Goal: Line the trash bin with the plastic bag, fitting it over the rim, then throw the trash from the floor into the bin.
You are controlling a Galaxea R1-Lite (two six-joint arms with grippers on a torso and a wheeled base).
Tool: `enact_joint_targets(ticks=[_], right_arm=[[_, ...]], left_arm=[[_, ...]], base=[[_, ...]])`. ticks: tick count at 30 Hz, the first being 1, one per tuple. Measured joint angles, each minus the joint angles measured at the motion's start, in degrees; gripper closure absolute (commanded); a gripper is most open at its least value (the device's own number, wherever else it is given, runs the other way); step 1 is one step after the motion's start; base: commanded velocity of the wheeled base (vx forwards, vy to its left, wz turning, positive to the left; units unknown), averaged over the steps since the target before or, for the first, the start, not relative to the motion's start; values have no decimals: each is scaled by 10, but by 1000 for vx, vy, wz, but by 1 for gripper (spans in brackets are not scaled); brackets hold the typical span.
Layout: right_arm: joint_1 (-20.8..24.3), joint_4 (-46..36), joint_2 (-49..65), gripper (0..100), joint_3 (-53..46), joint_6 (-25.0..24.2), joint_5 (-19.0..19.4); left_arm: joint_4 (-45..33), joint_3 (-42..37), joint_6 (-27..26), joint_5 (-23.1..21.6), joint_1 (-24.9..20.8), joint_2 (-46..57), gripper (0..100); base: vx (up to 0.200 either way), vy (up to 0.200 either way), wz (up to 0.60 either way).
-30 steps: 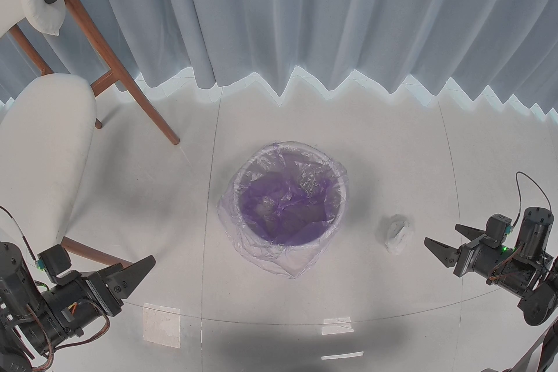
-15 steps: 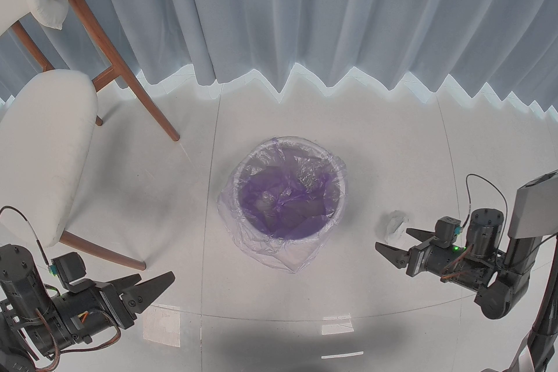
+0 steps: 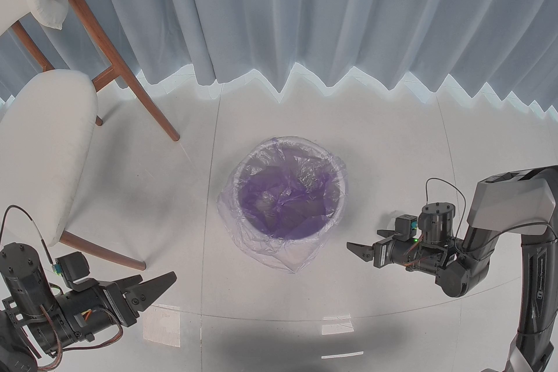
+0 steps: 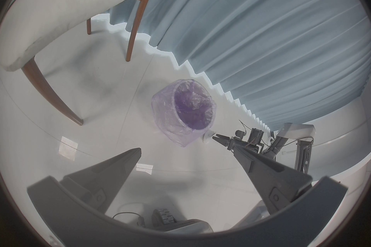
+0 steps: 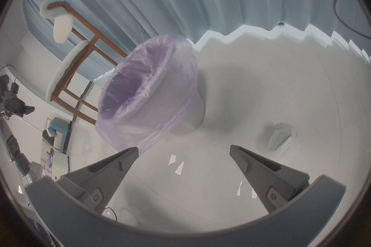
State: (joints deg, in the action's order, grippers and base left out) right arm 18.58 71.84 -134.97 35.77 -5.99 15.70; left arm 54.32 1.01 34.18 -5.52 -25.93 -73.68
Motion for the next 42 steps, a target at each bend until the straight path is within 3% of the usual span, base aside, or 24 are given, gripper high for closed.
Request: enact_joint_targets(ticks=[15, 24, 25, 42], right_arm=[[11, -178, -54, 0, 230, 2, 0], [14, -236, -99, 0, 332, 2, 0], [14, -241, -104, 100, 341, 2, -1], [7, -272, -155, 100, 418, 2, -5]], left_arm=[[1, 0, 1, 3, 46, 0, 0], [-3, 0, 2, 2, 54, -2, 0], [-4, 0, 2, 2, 54, -2, 0], [-5, 0, -1, 2, 55, -3, 0]], base=[[0, 0, 0], [0, 0, 0], [0, 0, 0], [0, 0, 0]])
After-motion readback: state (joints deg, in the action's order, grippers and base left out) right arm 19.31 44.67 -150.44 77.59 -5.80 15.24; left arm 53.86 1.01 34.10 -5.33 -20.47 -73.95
